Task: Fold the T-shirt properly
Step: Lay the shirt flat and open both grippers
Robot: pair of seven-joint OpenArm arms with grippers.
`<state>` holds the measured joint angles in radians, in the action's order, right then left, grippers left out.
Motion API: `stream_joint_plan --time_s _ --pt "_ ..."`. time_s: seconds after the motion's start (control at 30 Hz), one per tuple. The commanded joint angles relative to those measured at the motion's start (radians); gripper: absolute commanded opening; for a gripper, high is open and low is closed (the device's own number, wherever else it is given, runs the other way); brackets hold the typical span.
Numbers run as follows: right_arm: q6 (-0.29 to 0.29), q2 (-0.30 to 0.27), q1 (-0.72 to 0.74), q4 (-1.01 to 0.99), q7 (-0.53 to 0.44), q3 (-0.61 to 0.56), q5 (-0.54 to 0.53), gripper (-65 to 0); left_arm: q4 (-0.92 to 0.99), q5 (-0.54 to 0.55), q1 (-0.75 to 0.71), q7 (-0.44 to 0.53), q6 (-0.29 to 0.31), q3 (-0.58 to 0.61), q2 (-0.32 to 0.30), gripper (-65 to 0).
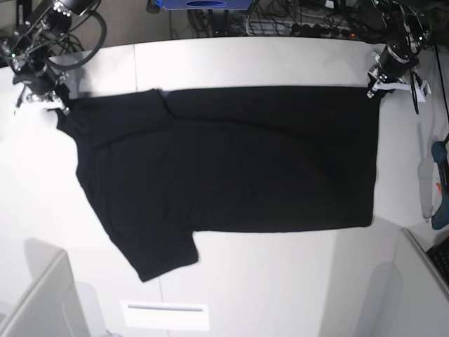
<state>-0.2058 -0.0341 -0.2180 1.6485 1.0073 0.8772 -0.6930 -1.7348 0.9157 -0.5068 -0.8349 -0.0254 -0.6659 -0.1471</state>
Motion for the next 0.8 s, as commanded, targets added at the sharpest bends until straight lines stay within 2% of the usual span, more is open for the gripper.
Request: stream_joint_plan --time_s 0.0,0.1,0.47,0.77 --pt "-0.005 -0.017 -0.010 0.034 -0.018 0.006 -0.012 -65.0 -0.037 0.003 -0.025 0.012 0.006 -0.007 -0.007 -65.0" --pt "-0.005 -0.016 -0.045 0.055 -0.018 0.006 -0.012 -65.0 -0.066 0.003 -0.066 0.012 0.006 -0.015 0.014 -65.0" --pt "-0.005 -0.014 -0.130 0.057 -0.020 0.006 -0.012 -65.0 -0.064 0.003 -0.131 0.013 0.008 -0.007 0.019 -65.0" --pt "-0.005 -0.019 -0.136 0.057 -0.018 0.006 -0.012 -65.0 -0.067 0.003 -0.152 0.013 0.006 -0.015 0.025 -65.0"
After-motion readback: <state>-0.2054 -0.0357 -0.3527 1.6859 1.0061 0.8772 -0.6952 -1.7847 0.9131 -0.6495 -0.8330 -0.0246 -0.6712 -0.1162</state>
